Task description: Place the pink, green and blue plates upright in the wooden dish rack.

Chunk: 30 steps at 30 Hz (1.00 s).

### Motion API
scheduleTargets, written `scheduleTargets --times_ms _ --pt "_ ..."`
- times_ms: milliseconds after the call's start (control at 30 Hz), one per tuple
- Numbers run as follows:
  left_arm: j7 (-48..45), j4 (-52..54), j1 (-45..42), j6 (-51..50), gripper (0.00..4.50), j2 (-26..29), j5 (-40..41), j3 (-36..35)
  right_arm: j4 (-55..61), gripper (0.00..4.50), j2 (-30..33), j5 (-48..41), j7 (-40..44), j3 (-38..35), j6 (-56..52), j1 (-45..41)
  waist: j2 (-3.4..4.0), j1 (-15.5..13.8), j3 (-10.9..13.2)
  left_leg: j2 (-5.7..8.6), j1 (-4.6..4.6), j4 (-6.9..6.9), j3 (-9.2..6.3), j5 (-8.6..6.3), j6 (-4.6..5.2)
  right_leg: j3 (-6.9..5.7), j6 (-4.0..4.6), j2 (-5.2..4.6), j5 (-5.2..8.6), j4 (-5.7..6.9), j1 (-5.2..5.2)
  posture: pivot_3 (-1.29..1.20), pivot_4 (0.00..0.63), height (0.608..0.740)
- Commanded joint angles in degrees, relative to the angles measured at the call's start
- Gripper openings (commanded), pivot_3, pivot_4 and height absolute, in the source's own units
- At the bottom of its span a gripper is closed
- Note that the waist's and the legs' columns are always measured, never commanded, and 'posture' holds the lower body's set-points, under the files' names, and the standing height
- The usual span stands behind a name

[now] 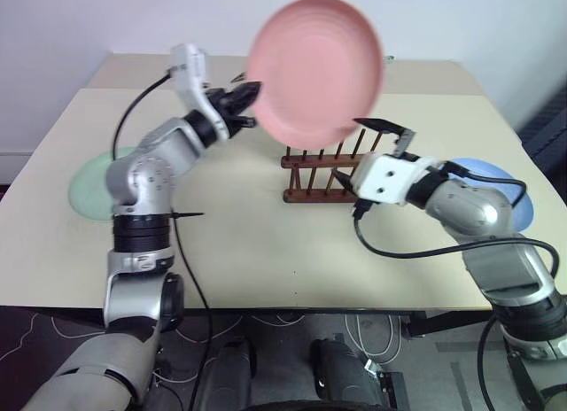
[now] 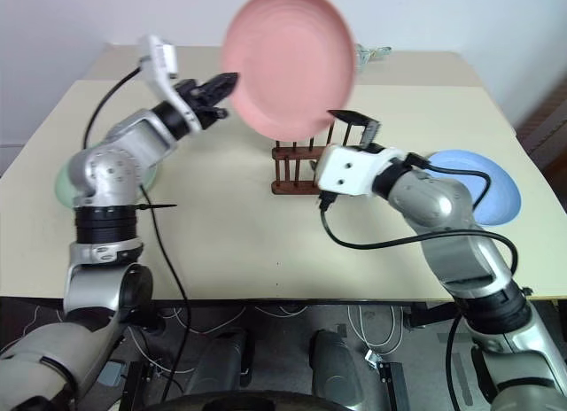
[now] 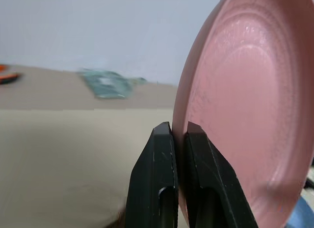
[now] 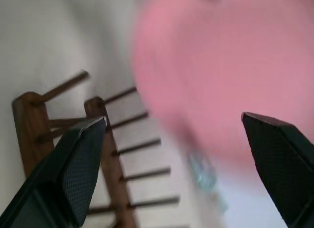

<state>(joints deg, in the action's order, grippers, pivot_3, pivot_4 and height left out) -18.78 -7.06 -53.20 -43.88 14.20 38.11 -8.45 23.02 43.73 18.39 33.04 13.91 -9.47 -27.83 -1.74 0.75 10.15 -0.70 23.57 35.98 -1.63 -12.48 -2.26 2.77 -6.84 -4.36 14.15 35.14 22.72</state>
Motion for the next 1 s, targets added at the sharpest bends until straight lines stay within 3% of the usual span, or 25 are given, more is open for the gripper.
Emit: scheduleTargets --times_ms 33,100,167,400,500,533,700,800,867,1000 --pt "1.8 2.9 -4.3 -2.7 0.09 -2.2 0.8 0.8 -5.4 4.5 0.8 9.0 -3.2 2.3 4.8 -2.3 0.0 0.1 0.0 0.0 0.0 -0.01 0.0 0.0 0.0 0.0 -0.04 0.0 -0.02 0.01 0.02 0.0 0.15 0.732" --pt "2.1 3.9 -4.8 -4.5 0.09 -3.3 1.3 1.2 -8.2 4.5 0.6 12.4 -4.8 2.8 6.6 -2.9 0.0 0.0 0.0 0.0 0.01 0.0 0.0 0.0 0.0 0.0 -0.09 0.0 -0.05 0.03 0.03 0.0 0.15 0.732" --pt "2.6 4.4 -4.5 -6.1 0.06 -3.7 1.5 0.6 -9.4 3.75 0.8 14.2 -5.4 2.5 7.6 -2.5 0.03 0.2 0.0 0.0 0.01 0.0 0.01 0.0 0.0 0.01 -0.09 0.0 -0.05 0.03 0.04 0.0 0.15 0.732" --pt "2.4 3.6 -4.5 -10.0 0.06 -3.7 3.4 -2.2 -10.1 0.09 -0.3 19.2 -7.9 0.9 7.7 -1.5 0.05 0.2 0.1 0.0 0.01 -0.01 0.0 0.01 0.0 0.02 -0.16 0.01 -0.09 0.08 0.09 0.0 0.15 0.732" --pt "2.2 3.4 -4.5 -12.1 0.06 -4.8 5.9 -4.2 -10.2 0.04 -0.6 20.5 -8.7 0.7 8.3 -1.6 0.04 0.1 0.1 0.0 0.01 -0.01 -0.02 0.01 0.0 0.01 -0.15 0.01 -0.08 0.08 0.06 0.0 0.15 0.732" --pt "2.2 3.5 -4.5 -12.4 0.72 -5.2 6.3 -4.7 -10.2 0.0 -0.7 20.8 -8.8 0.6 8.4 -1.6 0.04 0.0 0.1 0.0 0.02 -0.01 0.0 0.01 0.0 0.02 -0.15 0.01 -0.08 0.07 0.07 0.0 0.15 0.732" --pt "1.2 2.4 -6.2 -3.6 2.98 -4.8 3.4 -6.3 -9.6 0.0 -1.1 21.0 -9.3 -0.5 9.1 -1.6 0.02 0.0 0.1 0.03 0.02 0.01 -0.01 0.02 -0.01 0.01 -0.16 -0.02 -0.09 0.06 0.05 0.0 0.15 0.732" --pt "-1.6 -3.8 -6.6 10.6 2.98 1.5 -6.3 -4.5 -7.3 0.0 -3.5 11.4 -7.7 -6.6 7.4 0.1 0.02 0.3 0.1 0.03 0.02 -0.02 -0.01 0.03 -0.03 0.01 -0.15 -0.02 -0.09 0.08 0.09 0.0 0.15 0.732" --pt "-7.1 -8.6 -2.8 23.5 2.98 8.8 -16.9 1.6 -3.2 0.0 -7.9 -3.1 -3.9 -13.7 3.0 1.5 0.05 0.7 0.1 0.02 -0.05 -0.1 0.02 0.03 -0.04 0.05 -0.14 0.0 -0.09 0.09 0.08 0.0 0.15 0.732" --pt "-17.1 -16.1 4.6 36.8 2.98 14.6 -22.5 5.1 4.8 0.0 -15.4 -30.4 2.2 -25.3 -15.2 1.9 0.17 0.9 0.1 -0.02 -0.21 -0.4 0.02 0.06 -0.07 0.04 -0.16 -0.01 -0.11 0.12 0.03 0.0 0.15 0.732"
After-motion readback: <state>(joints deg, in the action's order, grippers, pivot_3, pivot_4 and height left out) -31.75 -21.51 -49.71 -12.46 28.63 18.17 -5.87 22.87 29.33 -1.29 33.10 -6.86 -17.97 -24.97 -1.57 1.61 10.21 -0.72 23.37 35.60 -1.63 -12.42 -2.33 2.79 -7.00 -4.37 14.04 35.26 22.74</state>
